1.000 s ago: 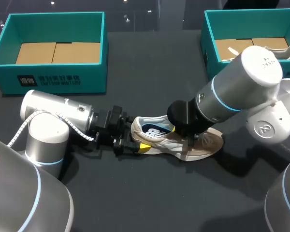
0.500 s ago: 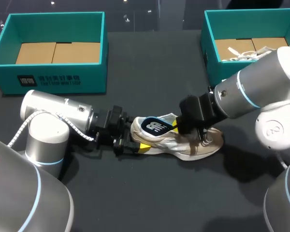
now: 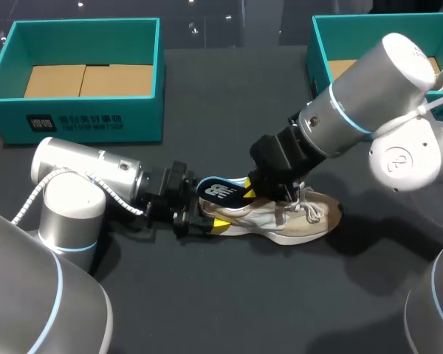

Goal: Take the shoe out of the shoebox, open the shoe tongue, remove and reinsert the insole, then place the shoe into the shoebox

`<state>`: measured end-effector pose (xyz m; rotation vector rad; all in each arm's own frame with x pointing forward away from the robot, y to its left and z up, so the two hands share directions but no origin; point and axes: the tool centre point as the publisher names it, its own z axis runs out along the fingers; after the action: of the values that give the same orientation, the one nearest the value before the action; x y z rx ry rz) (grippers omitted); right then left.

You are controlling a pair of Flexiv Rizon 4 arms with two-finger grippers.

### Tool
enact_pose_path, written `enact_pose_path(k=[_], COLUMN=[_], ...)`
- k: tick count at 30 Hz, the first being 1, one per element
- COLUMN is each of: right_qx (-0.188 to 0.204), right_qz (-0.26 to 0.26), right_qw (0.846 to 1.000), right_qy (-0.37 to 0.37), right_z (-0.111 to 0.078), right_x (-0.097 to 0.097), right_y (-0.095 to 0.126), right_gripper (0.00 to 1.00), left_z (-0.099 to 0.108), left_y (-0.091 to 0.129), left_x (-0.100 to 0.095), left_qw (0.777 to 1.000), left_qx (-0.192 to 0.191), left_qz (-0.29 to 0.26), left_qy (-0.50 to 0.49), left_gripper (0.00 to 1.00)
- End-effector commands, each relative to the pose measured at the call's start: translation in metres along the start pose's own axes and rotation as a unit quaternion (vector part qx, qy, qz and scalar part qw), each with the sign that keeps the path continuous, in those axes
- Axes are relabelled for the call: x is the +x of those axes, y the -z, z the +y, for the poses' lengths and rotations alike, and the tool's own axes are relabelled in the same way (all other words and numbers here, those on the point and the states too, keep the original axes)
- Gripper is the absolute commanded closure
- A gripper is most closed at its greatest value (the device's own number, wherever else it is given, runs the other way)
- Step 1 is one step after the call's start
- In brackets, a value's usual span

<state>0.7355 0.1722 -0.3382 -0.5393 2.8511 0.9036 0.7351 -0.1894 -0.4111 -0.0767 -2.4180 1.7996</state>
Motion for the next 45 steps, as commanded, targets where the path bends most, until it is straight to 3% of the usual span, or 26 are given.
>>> enact_pose_path(k=[1,5,9,18,31,40,45], right_qx=[0.027,0.043,0.041,0.022,-0.039,-0.058,-0.061], right_qz=[0.016,0.020,0.017,0.036,0.091,0.127,0.127], right_qw=[0.999,0.999,0.999,0.998,0.992,0.984,0.982], right_qy=[0.007,-0.012,-0.021,-0.042,-0.084,-0.109,-0.129], right_z=[0.015,0.018,0.016,0.016,0.016,0.015,0.017], right_x=[-0.005,-0.004,-0.003,-0.009,-0.021,-0.018,-0.013], right_y=[-0.003,-0.002,0.001,0.008,-0.001,-0.013,-0.013], right_gripper=[1.00,0.69,0.56,0.56,0.60,0.57,0.60], left_z=[0.002,0.002,0.002,0.002,0.002,0.002,0.002], left_y=[-0.001,-0.001,-0.001,-0.001,-0.001,-0.001,-0.001], left_x=[0.000,0.000,0.000,0.000,0.000,0.000,0.000], left_qw=[1.000,1.000,1.000,1.000,1.000,1.000,1.000], left_qx=[0.000,0.000,0.000,0.000,0.000,0.000,0.000], left_qz=[0.000,0.000,0.000,0.000,0.000,0.000,0.000], left_qy=[0.000,0.000,0.000,0.000,0.000,0.000,0.000], left_gripper=[1.00,1.00,1.00,1.00,1.00,1.00,1.00])
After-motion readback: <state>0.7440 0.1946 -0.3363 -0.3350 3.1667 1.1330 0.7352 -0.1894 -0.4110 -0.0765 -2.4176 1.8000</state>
